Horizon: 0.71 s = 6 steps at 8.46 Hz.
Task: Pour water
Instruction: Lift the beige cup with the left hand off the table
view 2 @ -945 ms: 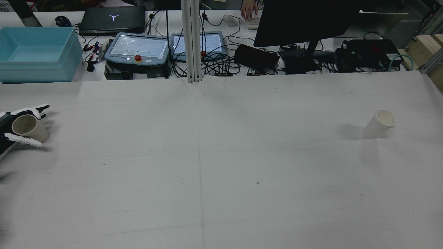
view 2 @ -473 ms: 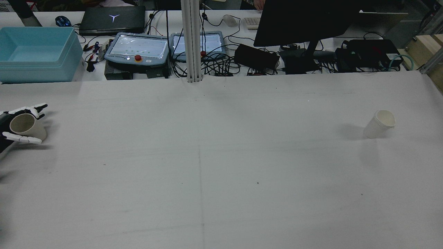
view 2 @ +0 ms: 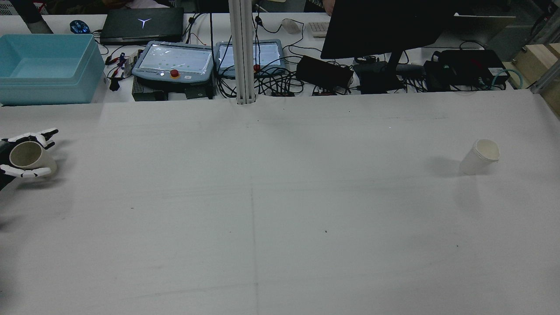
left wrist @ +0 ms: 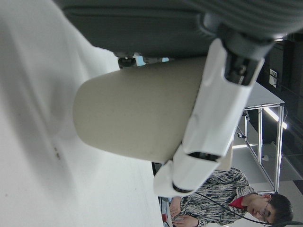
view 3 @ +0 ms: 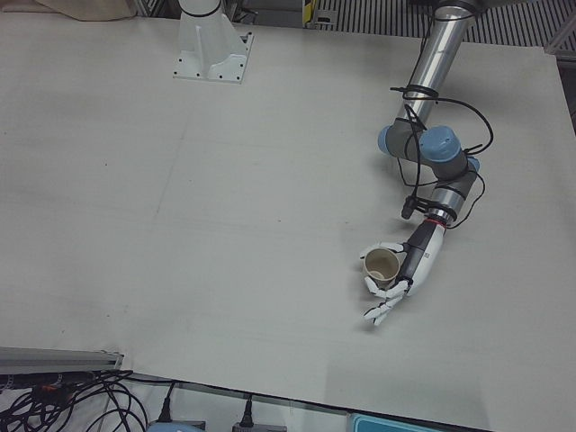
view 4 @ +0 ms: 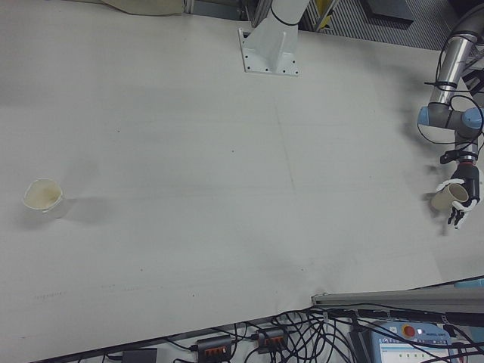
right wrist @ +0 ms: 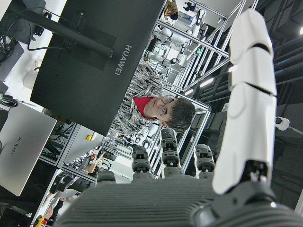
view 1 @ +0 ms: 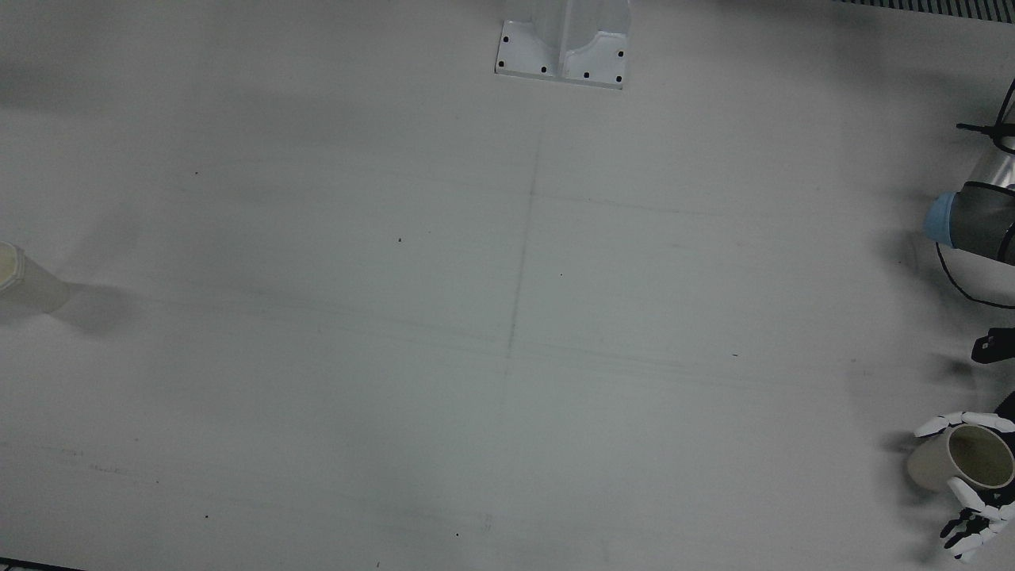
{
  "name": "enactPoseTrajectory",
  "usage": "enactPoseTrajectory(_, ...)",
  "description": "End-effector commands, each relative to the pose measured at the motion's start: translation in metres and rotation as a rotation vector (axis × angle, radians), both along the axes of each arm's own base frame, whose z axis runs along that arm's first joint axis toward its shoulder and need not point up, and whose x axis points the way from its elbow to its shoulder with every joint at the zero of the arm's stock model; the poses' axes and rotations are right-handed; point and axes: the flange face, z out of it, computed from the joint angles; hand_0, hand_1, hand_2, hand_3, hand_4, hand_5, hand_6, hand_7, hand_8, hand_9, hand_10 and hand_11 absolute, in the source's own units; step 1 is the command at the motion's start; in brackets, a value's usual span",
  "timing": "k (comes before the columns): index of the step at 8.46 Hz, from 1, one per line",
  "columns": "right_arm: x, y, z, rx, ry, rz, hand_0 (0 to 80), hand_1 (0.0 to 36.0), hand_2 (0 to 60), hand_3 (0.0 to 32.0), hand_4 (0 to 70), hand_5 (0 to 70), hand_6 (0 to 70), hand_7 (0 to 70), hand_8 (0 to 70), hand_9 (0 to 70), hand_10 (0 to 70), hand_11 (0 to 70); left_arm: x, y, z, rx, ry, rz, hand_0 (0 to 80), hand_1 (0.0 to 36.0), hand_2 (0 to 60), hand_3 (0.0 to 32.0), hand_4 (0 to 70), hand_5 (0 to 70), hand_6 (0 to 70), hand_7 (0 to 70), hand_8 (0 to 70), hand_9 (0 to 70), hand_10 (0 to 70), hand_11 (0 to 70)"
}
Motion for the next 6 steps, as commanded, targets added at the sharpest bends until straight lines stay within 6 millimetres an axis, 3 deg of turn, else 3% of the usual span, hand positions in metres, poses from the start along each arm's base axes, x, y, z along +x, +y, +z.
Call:
enactPoseTrajectory(1, 0.0, 0.001, 0.0, 0.001, -0.006, -0.001, 57.3, 24.1, 10.4, 0.0, 1.7, 9.7, 19.4, 14.7, 10.4, 9.7, 0.0, 0.0, -0.008, 0.012, -0.005, -0.021, 0.017, 0.011, 80.0, 36.0, 60.0, 0.0, 34.3, 70.0, 19.0, 13.2, 11.7, 5.6, 7.1, 14.7)
enactPoseTrajectory(3, 0.0, 0.004, 0.023, -0.027, -0.008, -0.001, 56.9, 24.0, 10.1, 0.0, 0.5, 9.6, 18.6, 12.9, 10.0, 8.9, 0.0, 0.0, -0.018, 0.024, -0.029, -0.003, 0.041, 0.012, 80.0, 36.0, 60.0, 0.0, 34.4, 70.0, 19.1, 13.1, 11.8, 5.7, 7.0, 14.6)
enactPoseTrajectory(4, -0.001, 0.002, 0.047, -0.021, -0.009, -0.004, 56.6, 24.0, 10.3, 0.0, 0.3, 9.6, 18.0, 10.8, 10.5, 9.3, 0.0, 0.0, -0.025, 0.032, -0.05, -0.003, 0.054, 0.011, 80.0, 36.0, 60.0, 0.0, 35.5, 70.0, 19.4, 13.6, 12.0, 5.9, 7.2, 14.8)
enactPoseTrajectory(5, 0.0, 0.002, 0.078, -0.001, -0.012, -0.002, 56.8, 24.0, 10.2, 0.0, 2.3, 9.2, 16.5, 6.5, 7.9, 4.0, 0.0, 0.0, -0.033, 0.044, -0.067, -0.001, 0.061, 0.017, 80.0, 36.0, 60.0, 0.0, 36.6, 70.0, 19.7, 14.2, 12.2, 6.3, 7.3, 15.0)
enactPoseTrajectory(6, 0.0, 0.003, 0.104, 0.021, -0.021, -0.005, 57.2, 24.4, 10.3, 0.0, 3.2, 9.3, 16.9, 6.6, 7.9, 4.2, 0.0, 0.0, -0.037, 0.049, -0.079, 0.005, 0.066, 0.017, 80.0, 36.0, 60.0, 0.0, 36.0, 70.0, 19.6, 14.0, 12.0, 6.1, 7.1, 14.7)
